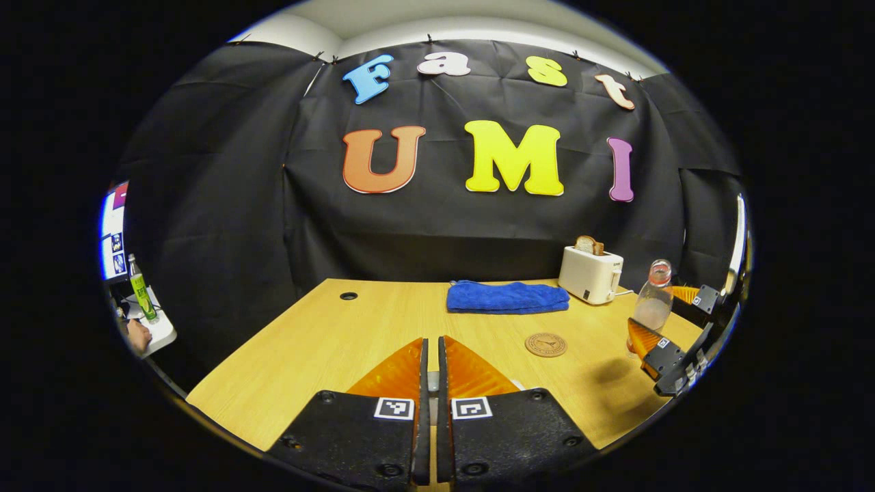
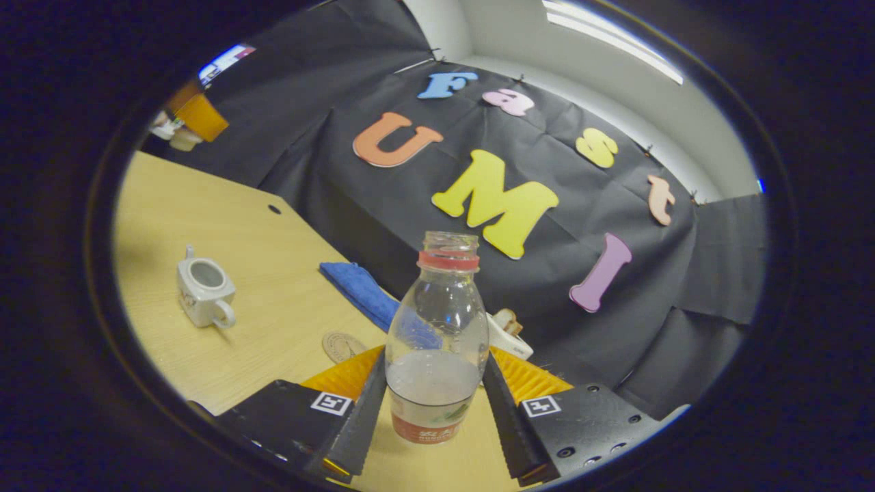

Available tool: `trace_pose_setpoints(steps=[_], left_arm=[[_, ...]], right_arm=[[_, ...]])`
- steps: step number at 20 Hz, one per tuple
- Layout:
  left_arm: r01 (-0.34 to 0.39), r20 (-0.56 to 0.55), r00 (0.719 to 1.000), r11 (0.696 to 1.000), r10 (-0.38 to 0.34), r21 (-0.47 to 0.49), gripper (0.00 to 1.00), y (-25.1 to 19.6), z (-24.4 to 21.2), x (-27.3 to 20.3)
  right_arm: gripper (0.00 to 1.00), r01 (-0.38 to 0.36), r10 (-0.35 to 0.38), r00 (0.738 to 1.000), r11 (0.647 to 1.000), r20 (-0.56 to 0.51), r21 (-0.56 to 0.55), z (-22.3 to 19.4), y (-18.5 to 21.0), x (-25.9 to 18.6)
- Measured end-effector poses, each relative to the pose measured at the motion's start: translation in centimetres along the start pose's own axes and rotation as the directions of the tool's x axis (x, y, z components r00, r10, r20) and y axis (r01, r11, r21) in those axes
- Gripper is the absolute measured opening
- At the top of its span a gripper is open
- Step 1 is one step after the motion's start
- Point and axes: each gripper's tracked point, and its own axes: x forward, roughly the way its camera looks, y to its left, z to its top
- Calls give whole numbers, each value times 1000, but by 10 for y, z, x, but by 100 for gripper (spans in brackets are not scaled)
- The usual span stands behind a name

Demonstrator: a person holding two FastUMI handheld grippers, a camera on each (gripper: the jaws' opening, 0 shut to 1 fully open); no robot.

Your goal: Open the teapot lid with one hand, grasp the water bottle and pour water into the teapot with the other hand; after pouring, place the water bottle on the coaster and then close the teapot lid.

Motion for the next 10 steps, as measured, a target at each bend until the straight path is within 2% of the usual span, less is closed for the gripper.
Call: trace_pose_setpoints(steps=[3,6,7,10], left_arm=[[31,33,999,999,-30,-43,6,-23,3,8],[74,52,996,996,-71,-58,6,-49,0,13],[77,50,996,996,-75,-36,6,-56,-3,14],[68,46,997,998,-68,12,6,-66,-8,16]], right_arm=[[77,39,-44,998,994,47,105,0,-31,-6],[75,-9,-4,998,975,61,223,4,-44,-11],[77,-33,15,998,961,67,274,5,-47,-12],[75,-90,70,995,912,64,400,2,-55,-8]])
